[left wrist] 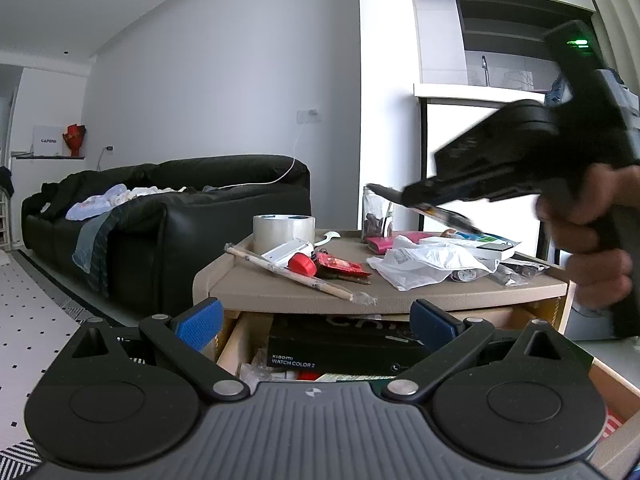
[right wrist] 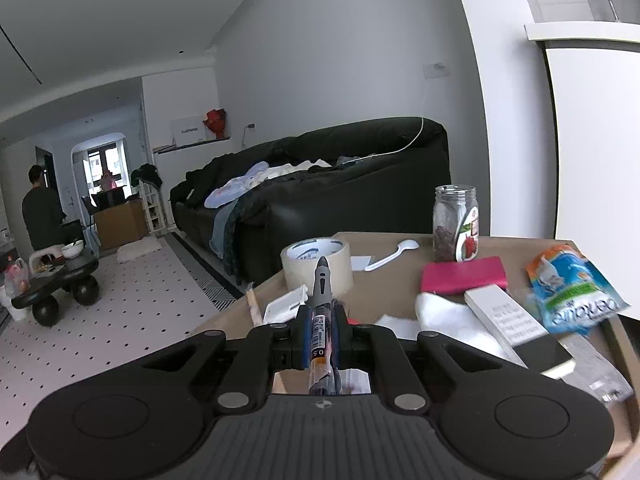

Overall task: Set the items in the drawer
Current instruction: 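Lift the marker with the right gripper and carry it over the open drawer, then lower the marker into the drawer and open the right gripper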

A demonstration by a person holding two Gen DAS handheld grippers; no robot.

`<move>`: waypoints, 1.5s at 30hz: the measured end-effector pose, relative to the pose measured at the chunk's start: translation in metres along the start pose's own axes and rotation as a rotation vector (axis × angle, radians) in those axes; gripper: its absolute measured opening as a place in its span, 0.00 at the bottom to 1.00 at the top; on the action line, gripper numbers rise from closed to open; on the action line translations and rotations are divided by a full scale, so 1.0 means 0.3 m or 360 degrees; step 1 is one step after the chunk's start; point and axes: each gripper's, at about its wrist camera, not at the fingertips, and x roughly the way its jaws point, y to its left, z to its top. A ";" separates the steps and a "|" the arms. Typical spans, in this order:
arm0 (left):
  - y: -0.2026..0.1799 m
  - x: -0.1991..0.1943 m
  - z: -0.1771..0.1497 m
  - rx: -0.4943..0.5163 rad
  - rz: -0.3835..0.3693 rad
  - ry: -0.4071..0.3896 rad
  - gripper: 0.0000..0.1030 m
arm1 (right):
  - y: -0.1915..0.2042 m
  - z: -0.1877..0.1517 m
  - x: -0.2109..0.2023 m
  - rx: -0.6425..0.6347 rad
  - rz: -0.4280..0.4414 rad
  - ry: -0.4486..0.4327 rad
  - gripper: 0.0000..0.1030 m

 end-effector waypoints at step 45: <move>0.001 -0.007 -0.008 0.0012 0.0013 -0.0046 0.99 | 0.054 -0.235 0.083 -0.0382 0.0099 0.0797 0.11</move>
